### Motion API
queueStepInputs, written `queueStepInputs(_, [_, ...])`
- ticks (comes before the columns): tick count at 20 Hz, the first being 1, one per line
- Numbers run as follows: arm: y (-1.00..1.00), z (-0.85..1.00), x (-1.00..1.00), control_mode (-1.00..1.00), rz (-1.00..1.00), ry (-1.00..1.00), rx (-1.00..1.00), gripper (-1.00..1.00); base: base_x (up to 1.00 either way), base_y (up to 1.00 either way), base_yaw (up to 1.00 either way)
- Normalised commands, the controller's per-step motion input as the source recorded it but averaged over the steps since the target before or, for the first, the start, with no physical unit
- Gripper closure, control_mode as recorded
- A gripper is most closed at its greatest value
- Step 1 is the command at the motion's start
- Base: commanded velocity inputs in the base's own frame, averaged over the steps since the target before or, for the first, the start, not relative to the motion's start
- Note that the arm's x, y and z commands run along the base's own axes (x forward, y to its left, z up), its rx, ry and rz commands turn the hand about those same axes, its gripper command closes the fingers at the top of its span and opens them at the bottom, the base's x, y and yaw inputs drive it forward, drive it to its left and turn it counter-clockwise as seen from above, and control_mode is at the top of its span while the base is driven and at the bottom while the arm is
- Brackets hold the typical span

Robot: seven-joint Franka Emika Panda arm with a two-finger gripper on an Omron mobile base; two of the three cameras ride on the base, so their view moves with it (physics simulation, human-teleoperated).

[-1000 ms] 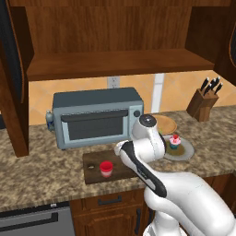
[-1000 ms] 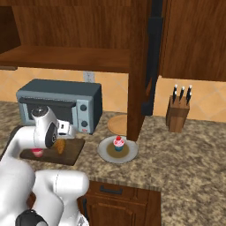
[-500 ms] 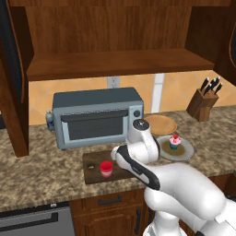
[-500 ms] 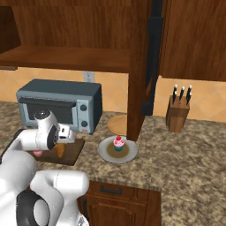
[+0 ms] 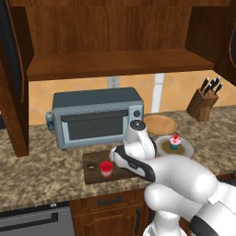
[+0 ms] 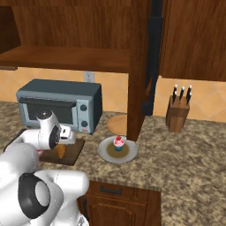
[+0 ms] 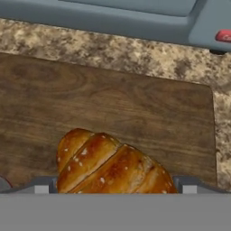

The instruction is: From the different types of pastries on the counter, select a croissant and place it on the cutting board. Then retrieve a jar of jam from the cabinet and place it alongside the croissant on the cutting board.

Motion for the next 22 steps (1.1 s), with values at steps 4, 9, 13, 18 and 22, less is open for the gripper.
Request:
queueStepInputs(4, [0.0,-0.38,0.11,-1.0,0.0,0.09,0.0,1.0,0.0,0.0,0.0])
queueStepInputs(9, [0.0,-0.44,0.12,-1.0,0.0,0.15,0.0,1.0,0.0,0.0,0.0])
queueStepInputs(13, [0.03,-0.17,0.11,-1.0,0.0,0.1,0.0,-1.0,0.0,0.0,0.0])
queueStepInputs(18, [0.0,0.09,-0.01,-1.0,0.0,0.0,0.0,-1.0,0.0,0.0,0.0])
queueStepInputs(22, [0.0,0.0,-0.19,-1.0,0.0,0.0,0.0,-1.0,0.0,0.0,0.0])
